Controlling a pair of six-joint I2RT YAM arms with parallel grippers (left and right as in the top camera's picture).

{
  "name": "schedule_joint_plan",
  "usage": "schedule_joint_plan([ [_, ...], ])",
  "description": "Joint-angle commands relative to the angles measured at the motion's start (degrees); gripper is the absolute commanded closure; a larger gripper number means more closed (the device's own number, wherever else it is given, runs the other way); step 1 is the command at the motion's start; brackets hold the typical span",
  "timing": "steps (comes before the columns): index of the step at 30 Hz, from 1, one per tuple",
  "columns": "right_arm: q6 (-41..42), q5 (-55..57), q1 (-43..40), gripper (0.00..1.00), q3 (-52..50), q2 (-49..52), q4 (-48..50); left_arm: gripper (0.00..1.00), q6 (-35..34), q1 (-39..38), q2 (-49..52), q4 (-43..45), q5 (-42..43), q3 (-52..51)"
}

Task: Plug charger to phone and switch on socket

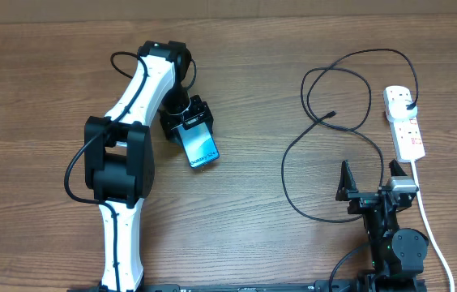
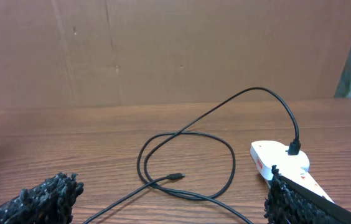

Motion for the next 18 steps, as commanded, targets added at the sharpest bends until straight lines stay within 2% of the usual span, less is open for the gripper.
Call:
schedule_joint_plan([
  [1, -0.11, -0.02, 0.28, 0.00, -0.61, -0.52, 0.39, 0.30, 5.40, -0.26, 0.26, -3.19, 10.67, 3.10],
  [15, -0.11, -0.02, 0.28, 0.00, -0.63, -0.52, 0.39, 0.31, 18.23, -0.13, 0.26, -9.73, 41.88, 3.28],
  [18, -0.13, -0.02, 0.28, 0.00, -0.61, -0.52, 0.39, 0.31, 18.23, 0.02, 0.26, -9.60, 46.21, 3.28],
])
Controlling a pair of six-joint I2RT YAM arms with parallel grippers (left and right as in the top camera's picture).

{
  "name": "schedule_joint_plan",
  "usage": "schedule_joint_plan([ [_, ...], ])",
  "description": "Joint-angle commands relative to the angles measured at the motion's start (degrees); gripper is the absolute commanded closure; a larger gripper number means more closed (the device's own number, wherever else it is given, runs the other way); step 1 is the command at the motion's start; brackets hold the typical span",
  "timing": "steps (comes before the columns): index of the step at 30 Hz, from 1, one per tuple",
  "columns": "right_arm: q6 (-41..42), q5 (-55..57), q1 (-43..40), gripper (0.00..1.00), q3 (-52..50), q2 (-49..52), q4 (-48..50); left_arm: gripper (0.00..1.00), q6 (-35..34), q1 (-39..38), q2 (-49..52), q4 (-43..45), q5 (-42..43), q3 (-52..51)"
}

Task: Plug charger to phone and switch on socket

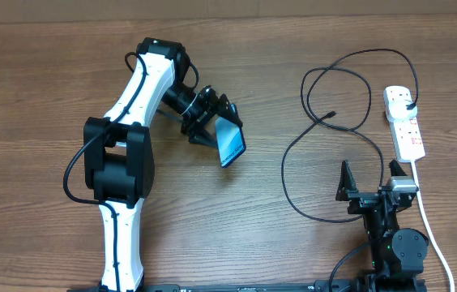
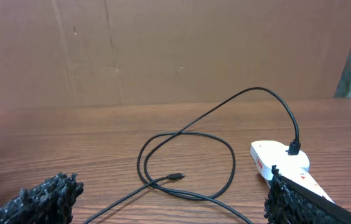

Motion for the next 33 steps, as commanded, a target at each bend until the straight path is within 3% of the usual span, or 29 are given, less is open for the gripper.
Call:
schedule_joint_plan([
  [1, -0.07, 0.00, 0.28, 0.00, -0.63, -0.52, 0.37, 0.30, 3.23, 0.02, 0.28, -0.15, 13.11, 1.73],
  [11, -0.09, 0.00, 0.28, 0.00, -0.63, -0.52, 0.37, 0.30, 3.28, 0.00, 0.28, -1.49, 24.20, 1.73],
  [17, -0.09, -0.07, 0.28, 0.00, -0.61, -0.52, 0.87, 0.30, 3.19, 0.02, 0.28, -1.51, 25.83, 1.73],
  [20, 2.01, -6.64, 0.31, 0.00, -0.61, -0.52, 1.22, 0.30, 3.19, 0.00, 0.28, -1.46, 26.38, 1.73],
  [23, 14.69, -15.10, 0.31, 0.00, -0.61, -0.52, 3.67, 0.30, 3.19, 0.00, 0.28, -1.46, 27.89, 1.73],
  [30, 60.43, -26.93, 0.28, 0.00, -0.61, -0.52, 6.45, 0.29, 3.17, 0.02, 0.28, -1.49, 31.28, 1.73],
  [33, 68.50, -28.02, 0.28, 0.00, -0.61, -0.52, 4.59, 0.28, 3.15, 0.00, 0.28, -1.51, 31.28, 1.73],
])
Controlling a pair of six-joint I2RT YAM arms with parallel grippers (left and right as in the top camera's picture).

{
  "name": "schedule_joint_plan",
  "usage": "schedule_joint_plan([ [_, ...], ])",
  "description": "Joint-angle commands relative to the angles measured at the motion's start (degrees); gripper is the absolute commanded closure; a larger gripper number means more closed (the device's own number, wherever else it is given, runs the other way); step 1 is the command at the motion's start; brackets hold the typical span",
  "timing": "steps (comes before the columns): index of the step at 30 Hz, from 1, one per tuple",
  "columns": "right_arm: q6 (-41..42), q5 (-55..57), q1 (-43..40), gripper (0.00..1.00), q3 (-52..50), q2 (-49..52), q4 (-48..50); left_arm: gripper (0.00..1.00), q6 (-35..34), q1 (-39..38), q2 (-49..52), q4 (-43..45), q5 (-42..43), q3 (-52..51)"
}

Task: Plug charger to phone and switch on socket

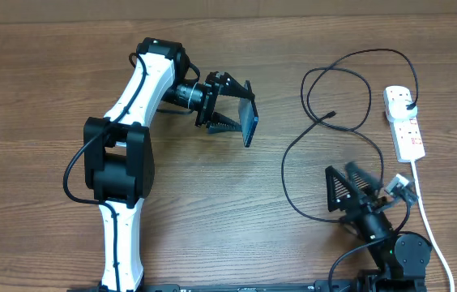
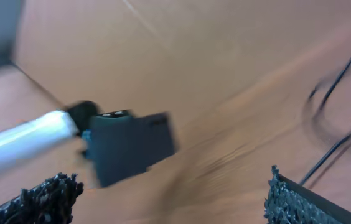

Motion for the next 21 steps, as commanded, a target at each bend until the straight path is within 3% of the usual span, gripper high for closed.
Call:
schedule_joint_plan([
  [1, 19.96, -4.28, 0.28, 0.00, -0.61, -0.52, -1.51, 0.28, 1.25, 0.02, 0.28, -0.48, 4.42, 1.73],
  [5, 18.45, 4.46, 0.28, 0.00, -0.59, -0.50, -3.50, 0.27, 1.29, 0.02, 0.28, -0.57, 4.35, 1.73],
  [10, 9.73, -0.28, 0.35, 0.01, 0.50, -0.09, -4.33, 0.27, 2.19, 0.00, 0.28, -0.46, 4.31, 1.73],
  [17, -4.94, 2.23, 0.35, 0.01, 17.64, 9.75, -20.15, 0.27, 2.62, 0.00, 0.28, -0.48, 4.07, 1.73],
  [21, -11.65, 2.32, 0.35, 0.01, 27.08, 19.47, -23.21, 0.27, 2.80, -0.04, 0.28, -0.46, 3.89, 1.73],
])
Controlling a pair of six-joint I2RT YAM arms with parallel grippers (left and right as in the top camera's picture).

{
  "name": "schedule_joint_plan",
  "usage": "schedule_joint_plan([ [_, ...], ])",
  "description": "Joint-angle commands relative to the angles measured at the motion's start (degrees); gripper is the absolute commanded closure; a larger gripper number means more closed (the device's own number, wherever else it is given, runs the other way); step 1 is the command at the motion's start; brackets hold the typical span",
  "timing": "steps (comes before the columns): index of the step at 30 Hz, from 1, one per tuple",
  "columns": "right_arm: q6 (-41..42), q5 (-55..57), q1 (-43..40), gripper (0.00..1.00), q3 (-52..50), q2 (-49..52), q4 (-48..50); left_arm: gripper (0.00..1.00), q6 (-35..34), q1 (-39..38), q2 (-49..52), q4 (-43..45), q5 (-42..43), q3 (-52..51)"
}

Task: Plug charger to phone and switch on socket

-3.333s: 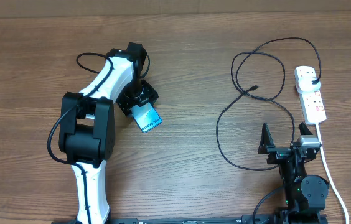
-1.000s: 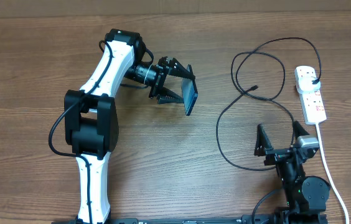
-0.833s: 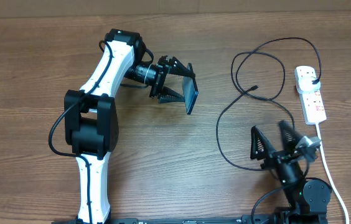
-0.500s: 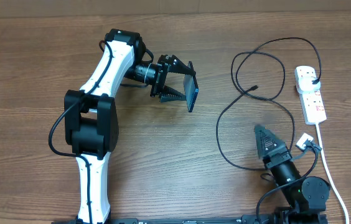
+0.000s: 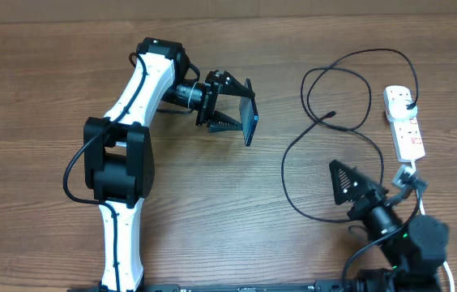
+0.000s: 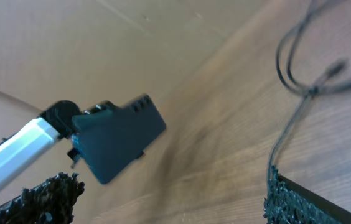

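My left gripper [image 5: 235, 113] is shut on the phone [image 5: 249, 122], holding it on edge above the table left of centre. In the right wrist view the phone [image 6: 117, 140] is a dark slab at the end of the white left arm [image 6: 10, 158]. The black charger cable [image 5: 326, 154] lies in loops at the right, and its free connector [image 5: 333, 114] rests on the wood apart from the phone. The cable's other end is plugged into the white power strip [image 5: 405, 123]. My right gripper [image 5: 374, 185] is open and empty, near the front right, turned toward the phone.
A brown cardboard wall [image 6: 70, 43] backs the table. The strip's white lead [image 5: 424, 212] runs down the right edge beside my right arm. Cable loops [image 6: 300, 93] lie just right of the right gripper's line of sight.
My right arm has shifted a little to the right and swung, so its view now holds both phone and cable. The left gripper and the phone have hardly moved.
At first my left gripper was shut on the phone low at the table's left centre, and the right gripper faced the cable. Then the phone was raised, tilted and further right. Later it stood on edge near the middle, with the right gripper turned toward it, as now.
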Motion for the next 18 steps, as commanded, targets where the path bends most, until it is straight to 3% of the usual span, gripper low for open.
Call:
schedule_joint_plan([
  [1, -10.14, 1.01, 0.33, 0.01, 9.14, 8.26, -1.88, 0.27, 1.55, -0.04, 0.26, -0.04, 2.80, 1.73],
  [5, -15.21, 1.05, 2.51, 0.01, 20.79, 21.62, -4.68, 0.27, 1.55, -0.04, 0.26, -0.11, 1.99, 1.73],
  [10, -16.52, 4.66, 11.91, 0.01, 29.59, 33.51, -5.22, 0.27, 1.53, -0.04, 0.26, -0.09, 1.99, 1.73],
  [18, -16.26, 32.87, 37.81, 0.01, 35.30, 45.83, -3.98, 0.27, 1.53, -0.04, 0.26, -0.09, 1.99, 1.70],
])
